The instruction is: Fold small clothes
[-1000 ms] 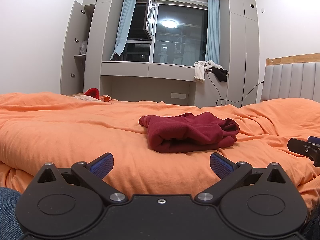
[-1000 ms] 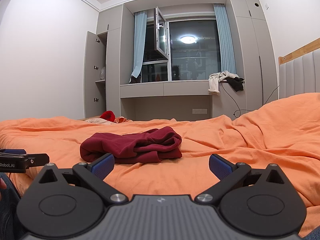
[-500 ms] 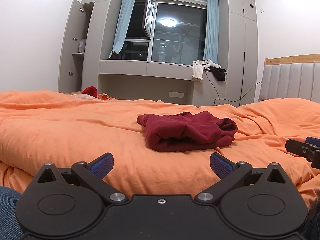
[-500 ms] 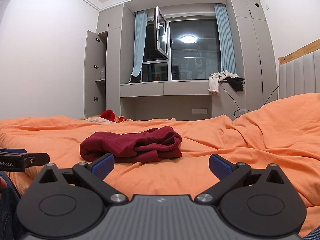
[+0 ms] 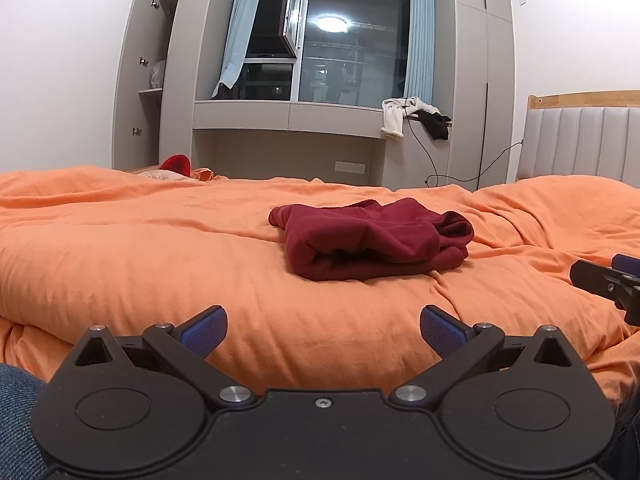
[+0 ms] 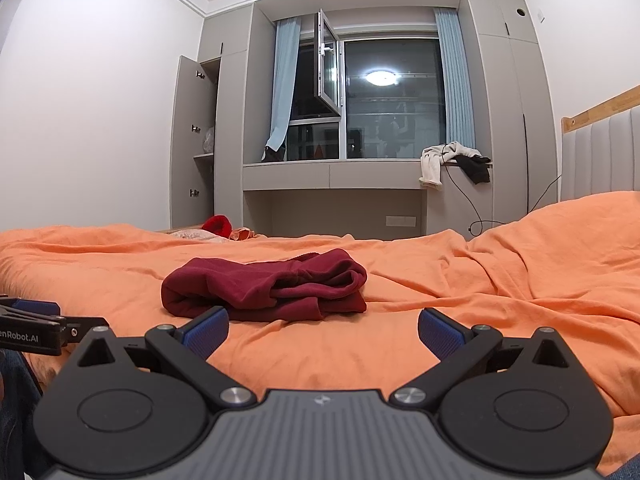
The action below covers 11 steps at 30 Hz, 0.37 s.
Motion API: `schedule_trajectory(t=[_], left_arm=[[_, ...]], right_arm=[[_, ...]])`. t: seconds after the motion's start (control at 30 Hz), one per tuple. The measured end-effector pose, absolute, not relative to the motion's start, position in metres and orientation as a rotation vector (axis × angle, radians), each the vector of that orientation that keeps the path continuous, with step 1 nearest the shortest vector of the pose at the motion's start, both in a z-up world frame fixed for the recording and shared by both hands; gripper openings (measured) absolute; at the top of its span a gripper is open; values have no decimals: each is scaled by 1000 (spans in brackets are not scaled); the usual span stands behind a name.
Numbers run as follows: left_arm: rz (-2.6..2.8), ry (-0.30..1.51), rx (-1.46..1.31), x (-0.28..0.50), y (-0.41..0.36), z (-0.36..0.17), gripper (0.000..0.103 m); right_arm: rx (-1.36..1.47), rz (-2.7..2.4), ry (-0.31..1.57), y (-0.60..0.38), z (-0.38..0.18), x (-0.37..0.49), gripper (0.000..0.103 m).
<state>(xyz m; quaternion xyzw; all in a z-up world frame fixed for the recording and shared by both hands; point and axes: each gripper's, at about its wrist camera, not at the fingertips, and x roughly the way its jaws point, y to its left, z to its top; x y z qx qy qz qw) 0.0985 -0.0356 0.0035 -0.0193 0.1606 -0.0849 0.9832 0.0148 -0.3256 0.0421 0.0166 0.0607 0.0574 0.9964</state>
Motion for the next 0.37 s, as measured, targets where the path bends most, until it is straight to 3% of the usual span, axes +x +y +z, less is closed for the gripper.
schedule_trajectory(t=[0.37], left_arm=[[-161,334,-37,100,-37,3,102]], right_arm=[[30,115,122,-324,43,15,103]])
